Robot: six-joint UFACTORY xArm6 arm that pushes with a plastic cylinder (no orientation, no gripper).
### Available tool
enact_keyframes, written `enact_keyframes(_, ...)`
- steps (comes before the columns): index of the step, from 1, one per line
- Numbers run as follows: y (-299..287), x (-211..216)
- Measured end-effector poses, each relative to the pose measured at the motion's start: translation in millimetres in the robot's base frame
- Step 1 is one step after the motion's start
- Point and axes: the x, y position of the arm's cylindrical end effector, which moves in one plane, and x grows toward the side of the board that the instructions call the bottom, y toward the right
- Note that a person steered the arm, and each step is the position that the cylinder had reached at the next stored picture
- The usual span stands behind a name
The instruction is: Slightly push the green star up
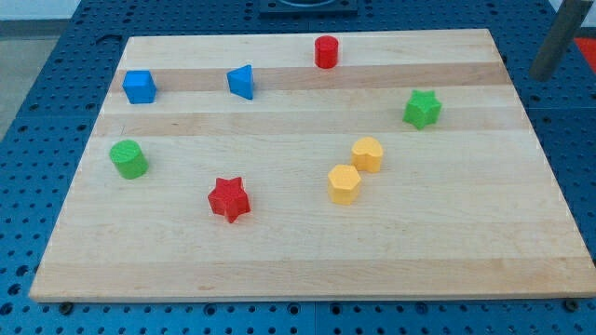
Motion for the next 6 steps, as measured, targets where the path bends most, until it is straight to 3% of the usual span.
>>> enact_keyframes(1, -1, 30)
enact_keyframes(4, -138, 126)
enact_keyframes(5, -183, 108)
enact_keyframes(6, -175, 75)
